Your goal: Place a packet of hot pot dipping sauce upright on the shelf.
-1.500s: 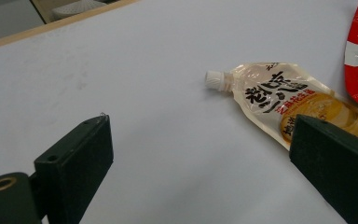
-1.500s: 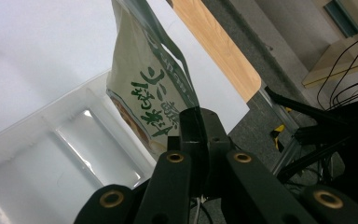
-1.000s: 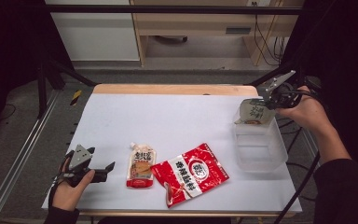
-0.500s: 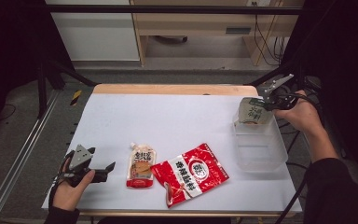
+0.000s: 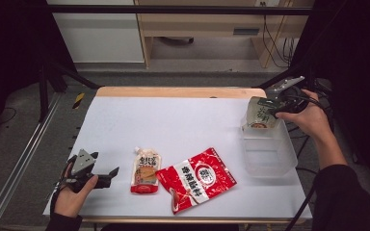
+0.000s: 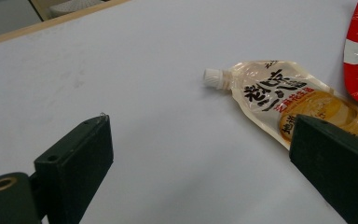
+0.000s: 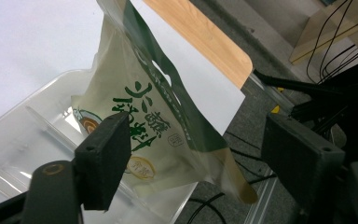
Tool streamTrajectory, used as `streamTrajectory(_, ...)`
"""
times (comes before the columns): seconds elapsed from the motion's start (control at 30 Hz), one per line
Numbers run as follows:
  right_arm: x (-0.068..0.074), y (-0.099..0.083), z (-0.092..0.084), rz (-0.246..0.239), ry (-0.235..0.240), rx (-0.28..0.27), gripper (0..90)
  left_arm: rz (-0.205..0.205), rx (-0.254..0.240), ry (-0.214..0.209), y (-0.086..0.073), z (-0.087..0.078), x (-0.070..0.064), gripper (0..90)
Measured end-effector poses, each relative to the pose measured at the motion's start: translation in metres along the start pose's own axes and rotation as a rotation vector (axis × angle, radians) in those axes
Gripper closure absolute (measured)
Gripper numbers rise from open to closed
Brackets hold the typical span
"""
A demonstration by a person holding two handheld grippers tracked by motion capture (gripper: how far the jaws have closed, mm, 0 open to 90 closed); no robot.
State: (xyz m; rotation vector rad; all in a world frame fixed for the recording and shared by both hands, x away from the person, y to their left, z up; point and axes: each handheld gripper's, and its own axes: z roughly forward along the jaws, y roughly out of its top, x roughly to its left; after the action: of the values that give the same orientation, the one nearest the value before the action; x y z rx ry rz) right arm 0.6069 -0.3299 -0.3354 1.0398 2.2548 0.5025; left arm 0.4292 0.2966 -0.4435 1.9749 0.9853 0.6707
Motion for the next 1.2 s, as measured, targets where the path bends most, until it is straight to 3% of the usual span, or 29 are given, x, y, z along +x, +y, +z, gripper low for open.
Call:
streamTrajectory(0.3,0.003,0.002,-0.022,0.017,-0.006,-0.058,16.3,0.005,0.005,0.0,0.0,0.001,0.0,6.2)
streamTrajectory(0.73,0.028,0.01,-0.069,-0.04,0.012,-0.183,13.0,0.0,0.012,-0.002,-0.001,0.002,0.0,6.2)
streamTrajectory(0.87,0.047,0.016,-0.083,-0.069,0.034,-0.206,10.5,0.005,0.016,-0.007,-0.001,0.002,-0.001,6.2)
streamTrajectory(0.97,0.063,0.022,-0.091,-0.09,0.05,-0.255,10.3,0.004,0.025,-0.011,-0.001,0.002,-0.001,6.2)
streamTrajectory(1.0,0.063,0.022,-0.091,-0.09,0.05,-0.255,10.3,0.004,0.025,-0.011,-0.001,0.002,-0.001,6.1)
streamTrajectory(1.03,0.078,0.026,-0.096,-0.113,0.066,-0.282,10.0,0.008,0.027,-0.008,-0.001,0.002,-0.002,6.2)
streamTrajectory(1.1,0.083,0.028,-0.097,-0.118,0.071,-0.288,10.0,0.008,0.027,-0.008,-0.001,0.002,-0.002,6.1)
streamTrajectory(1.13,0.096,0.032,-0.099,-0.127,0.088,-0.302,9.6,0.013,0.027,-0.008,-0.001,0.002,-0.003,6.1)
streamTrajectory(1.2,0.11,0.036,-0.101,-0.142,0.106,-0.322,9.7,0.014,0.026,-0.008,0.0,0.002,-0.003,6.1)
